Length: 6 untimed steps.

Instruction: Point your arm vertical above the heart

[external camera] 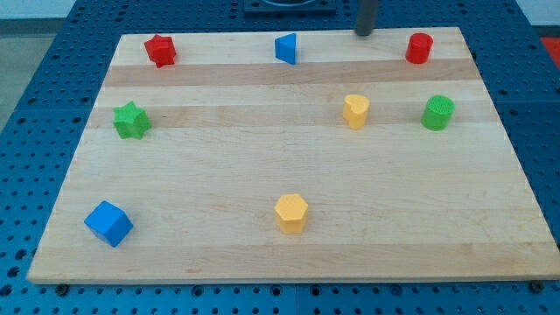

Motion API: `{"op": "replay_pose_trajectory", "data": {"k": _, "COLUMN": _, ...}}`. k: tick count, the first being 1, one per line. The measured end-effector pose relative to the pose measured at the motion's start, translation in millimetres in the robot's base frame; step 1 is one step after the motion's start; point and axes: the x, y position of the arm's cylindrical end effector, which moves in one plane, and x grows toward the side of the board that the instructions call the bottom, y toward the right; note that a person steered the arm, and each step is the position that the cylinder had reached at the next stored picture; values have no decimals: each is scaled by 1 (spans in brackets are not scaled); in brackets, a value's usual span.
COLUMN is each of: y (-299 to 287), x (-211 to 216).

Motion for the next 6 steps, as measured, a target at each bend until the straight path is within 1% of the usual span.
{"op": "replay_pose_trajectory", "data": {"k": 1, "y": -37, "x": 1}}
{"op": "replay_pose_trajectory", "data": {"k": 6, "y": -47, "x": 1}}
